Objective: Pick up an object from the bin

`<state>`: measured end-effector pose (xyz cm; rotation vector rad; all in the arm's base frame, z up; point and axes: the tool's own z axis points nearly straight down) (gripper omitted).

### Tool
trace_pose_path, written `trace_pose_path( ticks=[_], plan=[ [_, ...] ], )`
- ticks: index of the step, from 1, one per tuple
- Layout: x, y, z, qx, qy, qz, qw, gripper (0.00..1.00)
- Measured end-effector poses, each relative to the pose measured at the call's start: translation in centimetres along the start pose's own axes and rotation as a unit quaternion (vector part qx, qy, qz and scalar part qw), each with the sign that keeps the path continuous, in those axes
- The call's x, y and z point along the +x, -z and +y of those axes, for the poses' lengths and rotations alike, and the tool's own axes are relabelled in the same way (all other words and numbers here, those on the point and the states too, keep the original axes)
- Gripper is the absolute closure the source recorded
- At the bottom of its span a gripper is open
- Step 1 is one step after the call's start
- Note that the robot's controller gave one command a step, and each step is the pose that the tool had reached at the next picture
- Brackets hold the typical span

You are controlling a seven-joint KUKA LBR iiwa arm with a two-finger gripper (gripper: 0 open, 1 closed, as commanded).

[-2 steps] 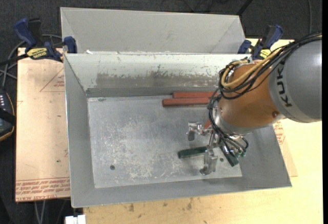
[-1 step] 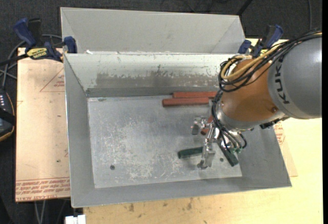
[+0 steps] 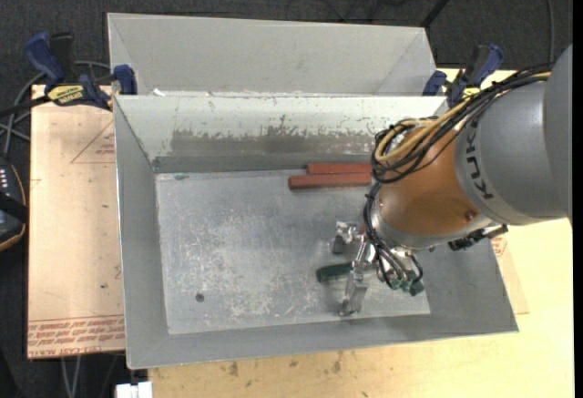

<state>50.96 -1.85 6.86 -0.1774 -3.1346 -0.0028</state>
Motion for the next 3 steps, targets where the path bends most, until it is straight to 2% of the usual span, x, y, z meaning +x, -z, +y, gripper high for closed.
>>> trace_pose_path(
  ticks=[1, 2, 3],
  plan=[
    [0.0, 0.0, 0.1, 0.0, 0.001, -0.0013, 1.0, 0.0],
    [-0.1, 0.1, 0.1, 0.0, 0.0, -0.0021, 1.0, 1.0],
    [-0.2, 3.1, 0.1, 0.0, 0.001, -0.003, 1.0, 1.0]
  ],
)
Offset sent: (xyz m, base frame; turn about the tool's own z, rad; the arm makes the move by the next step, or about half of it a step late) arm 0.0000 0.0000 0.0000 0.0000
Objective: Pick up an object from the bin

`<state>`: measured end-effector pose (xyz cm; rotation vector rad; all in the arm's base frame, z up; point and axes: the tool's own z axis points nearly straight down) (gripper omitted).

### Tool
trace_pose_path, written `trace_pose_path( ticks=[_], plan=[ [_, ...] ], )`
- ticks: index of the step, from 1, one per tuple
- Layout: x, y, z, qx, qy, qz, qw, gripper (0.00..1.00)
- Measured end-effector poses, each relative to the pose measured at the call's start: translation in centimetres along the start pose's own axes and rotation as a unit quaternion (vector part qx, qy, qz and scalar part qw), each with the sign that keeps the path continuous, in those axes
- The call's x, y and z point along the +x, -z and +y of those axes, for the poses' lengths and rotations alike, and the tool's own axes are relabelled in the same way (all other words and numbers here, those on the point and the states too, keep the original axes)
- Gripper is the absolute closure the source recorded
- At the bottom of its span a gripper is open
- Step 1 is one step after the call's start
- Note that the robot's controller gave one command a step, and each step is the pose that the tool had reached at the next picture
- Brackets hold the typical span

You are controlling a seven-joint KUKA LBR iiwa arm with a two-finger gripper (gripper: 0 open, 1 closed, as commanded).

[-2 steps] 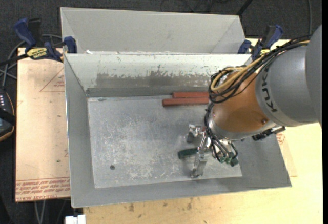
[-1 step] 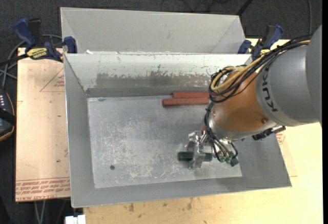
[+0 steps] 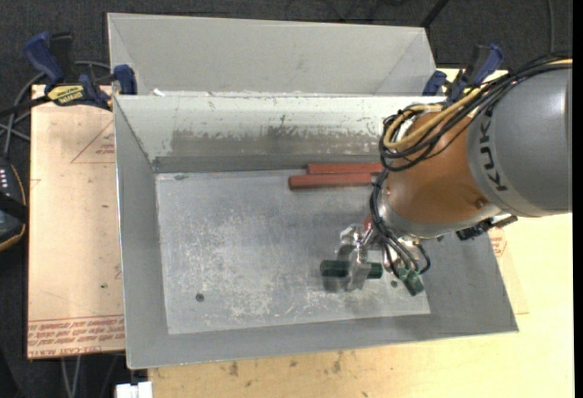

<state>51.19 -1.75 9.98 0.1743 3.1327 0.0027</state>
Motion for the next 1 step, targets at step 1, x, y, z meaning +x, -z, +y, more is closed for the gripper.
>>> trace_pose_path(
  ticks=[1],
  plan=[
    [-0.13, 3.69, 0.05, 0.0, 0.001, -0.0004, 1.0, 1.0]
  ],
)
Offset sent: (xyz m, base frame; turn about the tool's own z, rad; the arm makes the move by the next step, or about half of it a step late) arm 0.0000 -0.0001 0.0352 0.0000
